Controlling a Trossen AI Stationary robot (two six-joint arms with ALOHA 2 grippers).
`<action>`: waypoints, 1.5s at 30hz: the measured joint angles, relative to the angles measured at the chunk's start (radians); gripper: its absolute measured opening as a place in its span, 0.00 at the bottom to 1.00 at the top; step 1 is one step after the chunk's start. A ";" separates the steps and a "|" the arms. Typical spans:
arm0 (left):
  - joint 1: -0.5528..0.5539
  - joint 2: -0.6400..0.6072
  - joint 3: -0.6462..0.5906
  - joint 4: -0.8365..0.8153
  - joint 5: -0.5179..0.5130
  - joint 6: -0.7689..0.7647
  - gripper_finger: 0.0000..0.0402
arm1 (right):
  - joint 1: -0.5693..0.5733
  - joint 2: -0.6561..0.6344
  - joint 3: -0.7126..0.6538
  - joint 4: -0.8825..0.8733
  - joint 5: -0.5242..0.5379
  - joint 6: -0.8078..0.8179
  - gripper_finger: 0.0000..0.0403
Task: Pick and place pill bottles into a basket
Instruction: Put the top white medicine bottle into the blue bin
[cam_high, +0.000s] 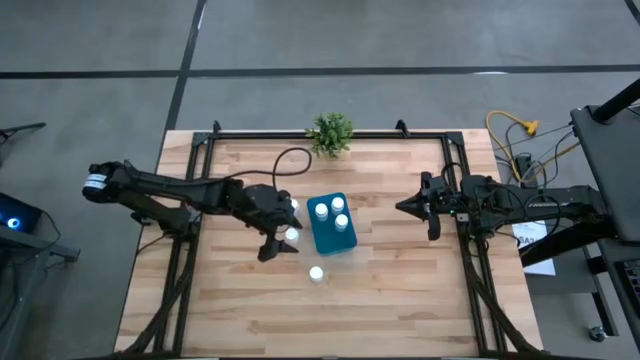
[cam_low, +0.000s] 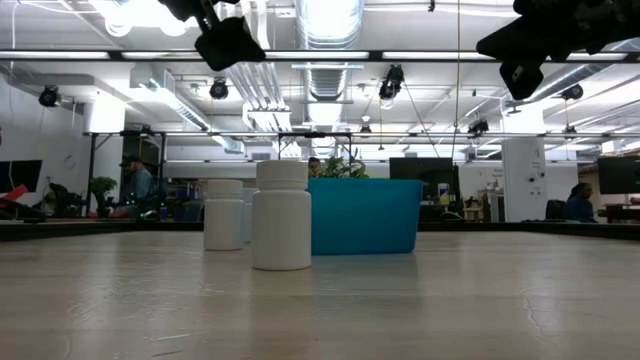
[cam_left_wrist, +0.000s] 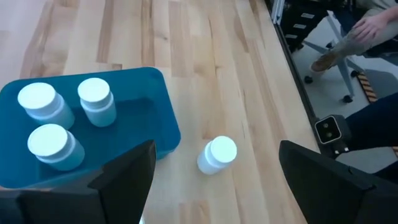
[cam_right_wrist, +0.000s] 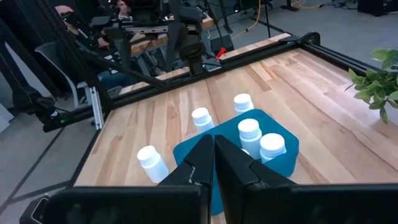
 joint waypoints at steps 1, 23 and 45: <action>-0.003 0.000 0.000 0.001 0.000 0.000 0.80 | 0.000 0.000 0.000 0.000 0.000 0.000 0.02; -0.105 0.221 0.098 -0.031 -0.028 0.106 0.80 | 0.000 0.000 0.000 0.000 0.001 0.027 0.02; -0.125 0.328 0.168 -0.152 -0.048 0.153 0.80 | 0.000 0.000 0.000 -0.006 0.001 0.026 0.02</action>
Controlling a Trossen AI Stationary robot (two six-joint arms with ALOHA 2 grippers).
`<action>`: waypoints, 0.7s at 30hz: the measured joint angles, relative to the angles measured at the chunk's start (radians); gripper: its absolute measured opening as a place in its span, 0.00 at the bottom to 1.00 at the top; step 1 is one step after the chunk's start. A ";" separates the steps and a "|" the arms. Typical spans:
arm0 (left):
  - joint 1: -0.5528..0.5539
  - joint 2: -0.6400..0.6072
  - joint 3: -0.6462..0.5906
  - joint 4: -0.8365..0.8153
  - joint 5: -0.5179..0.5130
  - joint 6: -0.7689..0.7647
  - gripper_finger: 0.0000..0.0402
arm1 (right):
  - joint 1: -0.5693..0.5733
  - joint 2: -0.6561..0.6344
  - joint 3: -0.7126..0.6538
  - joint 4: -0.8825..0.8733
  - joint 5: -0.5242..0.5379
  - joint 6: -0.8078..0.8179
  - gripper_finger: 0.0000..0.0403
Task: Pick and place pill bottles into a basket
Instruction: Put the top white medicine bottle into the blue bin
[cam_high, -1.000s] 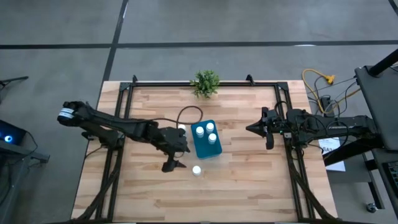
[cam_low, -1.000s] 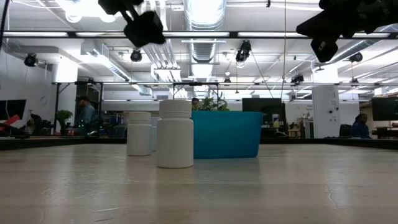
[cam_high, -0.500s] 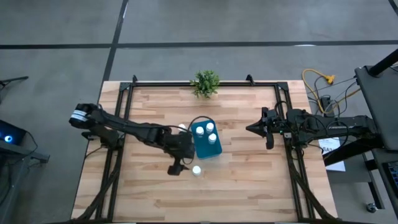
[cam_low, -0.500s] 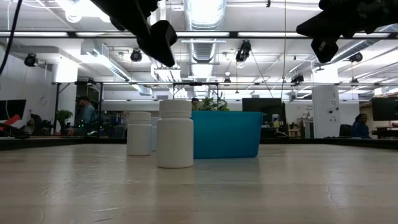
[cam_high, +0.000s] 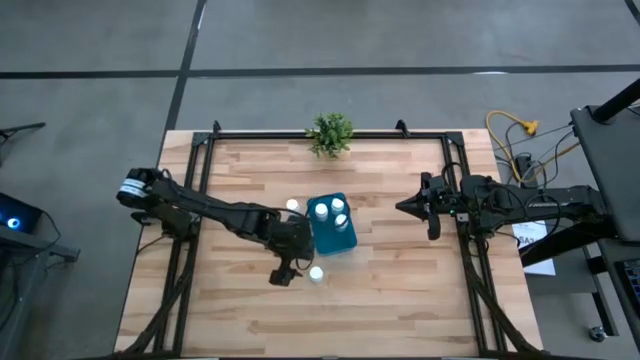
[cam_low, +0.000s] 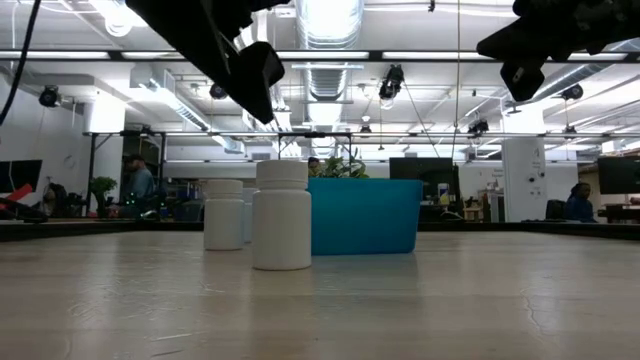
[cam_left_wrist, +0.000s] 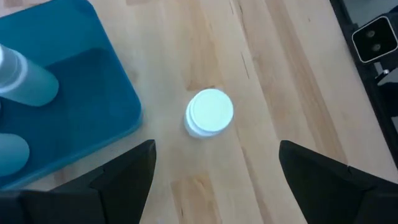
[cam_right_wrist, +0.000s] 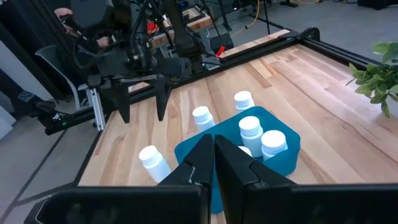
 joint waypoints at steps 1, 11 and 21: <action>0.000 0.000 0.000 -0.001 -0.009 0.000 0.80 | 0.000 0.000 0.000 0.000 0.000 0.001 0.02; 0.031 -0.014 -0.002 -0.162 -0.193 -0.020 0.80 | 0.000 0.000 0.000 0.003 0.000 0.005 0.02; 0.132 -0.059 -0.006 -0.243 -0.305 0.003 0.80 | 0.000 0.000 0.000 0.005 0.000 0.008 0.02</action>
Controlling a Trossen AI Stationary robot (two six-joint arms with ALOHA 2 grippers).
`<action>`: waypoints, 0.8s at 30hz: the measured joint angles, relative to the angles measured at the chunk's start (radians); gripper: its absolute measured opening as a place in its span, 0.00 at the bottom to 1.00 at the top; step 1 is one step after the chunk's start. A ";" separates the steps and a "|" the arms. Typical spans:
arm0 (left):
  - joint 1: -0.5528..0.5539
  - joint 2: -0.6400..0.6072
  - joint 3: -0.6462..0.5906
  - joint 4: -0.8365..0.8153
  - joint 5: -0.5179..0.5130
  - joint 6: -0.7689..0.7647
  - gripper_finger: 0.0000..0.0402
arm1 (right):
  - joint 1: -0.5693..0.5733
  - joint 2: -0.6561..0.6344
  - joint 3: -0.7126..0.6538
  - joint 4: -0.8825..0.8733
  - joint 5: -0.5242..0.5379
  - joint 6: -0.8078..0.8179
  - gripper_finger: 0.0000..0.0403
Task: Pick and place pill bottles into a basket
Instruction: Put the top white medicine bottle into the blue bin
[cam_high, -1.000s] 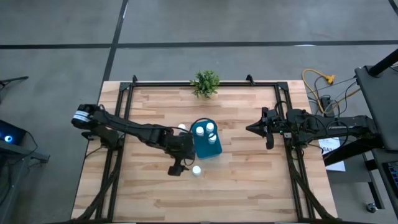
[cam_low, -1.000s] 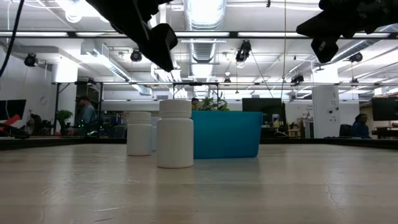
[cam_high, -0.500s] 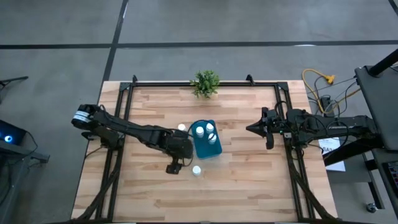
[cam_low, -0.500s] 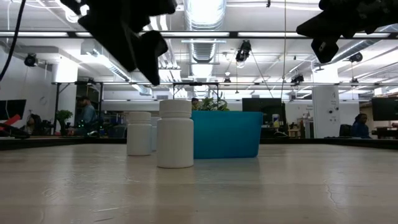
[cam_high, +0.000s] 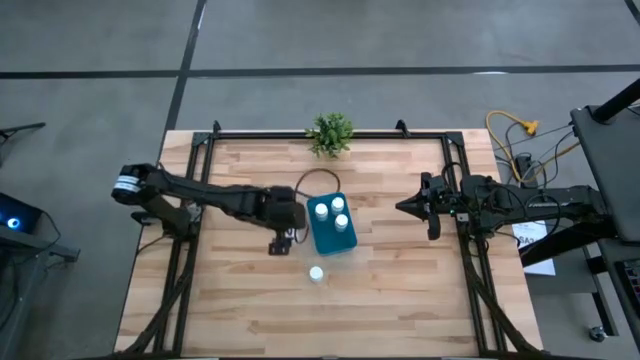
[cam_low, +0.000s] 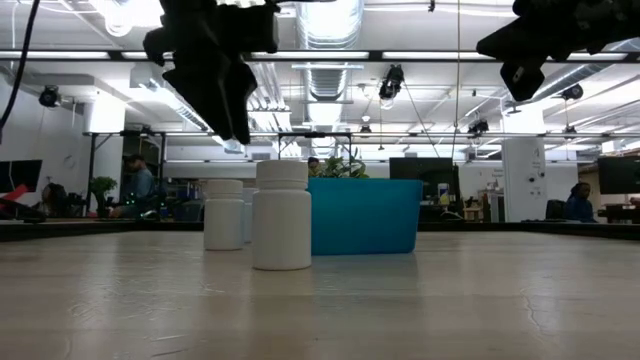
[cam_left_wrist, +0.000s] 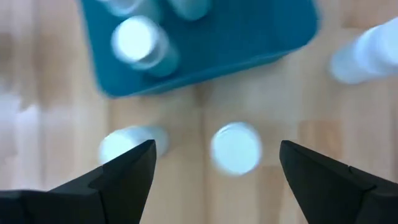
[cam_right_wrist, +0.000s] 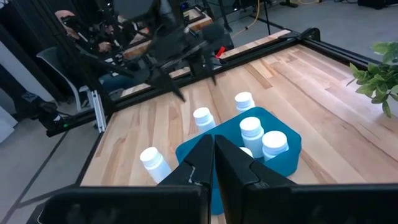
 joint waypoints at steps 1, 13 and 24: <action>0.016 -0.013 -0.002 -0.009 -0.002 0.006 0.80 | 0.000 0.000 0.000 0.000 0.000 0.000 0.02; 0.178 -0.117 -0.099 0.114 0.062 0.121 0.80 | 0.000 0.000 0.000 0.000 0.009 0.000 0.02; 0.242 -0.103 -0.168 0.230 0.105 0.178 0.80 | 0.000 0.000 0.000 0.000 0.027 0.000 0.02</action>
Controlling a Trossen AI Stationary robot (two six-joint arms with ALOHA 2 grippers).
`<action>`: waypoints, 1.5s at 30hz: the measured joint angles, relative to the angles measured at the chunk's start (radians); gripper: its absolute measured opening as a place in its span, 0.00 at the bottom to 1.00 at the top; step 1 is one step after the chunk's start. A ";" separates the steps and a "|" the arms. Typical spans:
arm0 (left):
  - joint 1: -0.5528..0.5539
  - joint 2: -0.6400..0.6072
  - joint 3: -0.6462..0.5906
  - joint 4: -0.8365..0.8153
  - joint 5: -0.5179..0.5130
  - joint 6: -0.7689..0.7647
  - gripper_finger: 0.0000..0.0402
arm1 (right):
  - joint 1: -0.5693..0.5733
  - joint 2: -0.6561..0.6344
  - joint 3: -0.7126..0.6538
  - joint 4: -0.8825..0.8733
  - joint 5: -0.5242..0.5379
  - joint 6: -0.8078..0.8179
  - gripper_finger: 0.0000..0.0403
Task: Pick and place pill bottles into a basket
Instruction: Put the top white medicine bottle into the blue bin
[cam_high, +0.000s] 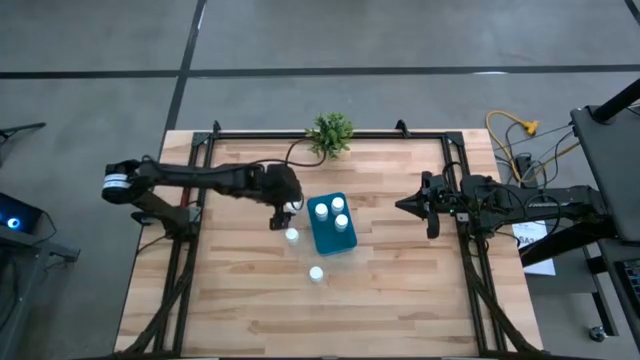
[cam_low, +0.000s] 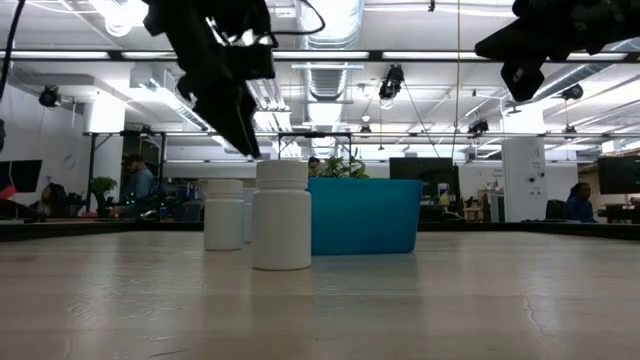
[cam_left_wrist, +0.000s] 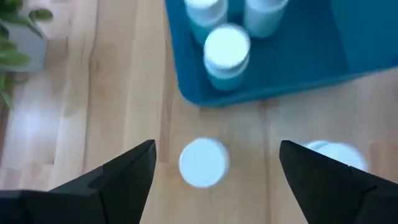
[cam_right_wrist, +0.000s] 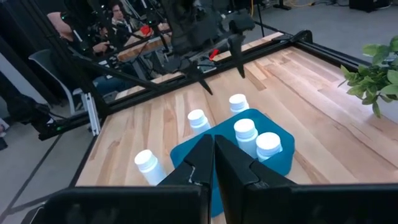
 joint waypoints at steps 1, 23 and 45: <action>0.010 0.001 -0.009 0.000 0.008 0.003 0.80 | 0.000 0.000 0.000 0.000 0.000 0.002 0.02; 0.118 0.041 -0.096 0.102 0.171 0.055 0.80 | 0.000 -0.001 0.000 0.001 0.000 0.007 0.02; 0.143 0.090 -0.113 0.150 0.187 0.062 0.80 | 0.000 -0.007 0.000 0.001 0.026 0.009 0.02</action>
